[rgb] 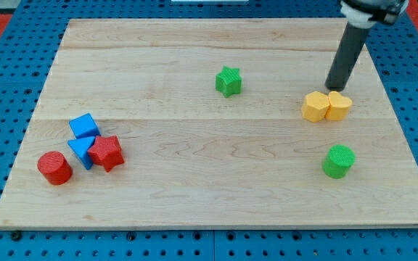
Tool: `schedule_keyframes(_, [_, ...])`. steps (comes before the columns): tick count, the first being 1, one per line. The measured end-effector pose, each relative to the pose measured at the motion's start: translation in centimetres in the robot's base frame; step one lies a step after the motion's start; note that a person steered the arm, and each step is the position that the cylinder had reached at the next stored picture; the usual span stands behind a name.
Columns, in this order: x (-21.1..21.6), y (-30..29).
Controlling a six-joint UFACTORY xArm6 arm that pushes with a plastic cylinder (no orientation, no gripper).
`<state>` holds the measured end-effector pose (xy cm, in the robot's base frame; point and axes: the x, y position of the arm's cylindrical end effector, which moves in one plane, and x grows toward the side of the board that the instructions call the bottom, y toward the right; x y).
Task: Slide yellow hexagon towards center right
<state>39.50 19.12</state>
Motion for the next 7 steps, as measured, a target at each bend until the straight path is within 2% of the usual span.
schedule_keyframes(1, [3.0,-1.9])
schedule_keyframes(3, [0.3,-2.9])
schedule_keyframes(4, [-3.0,-1.3])
schedule_keyframes(5, [-3.7,6.3])
schedule_keyframes(6, [0.4,14.9])
schedule_keyframes(7, [5.1,13.4])
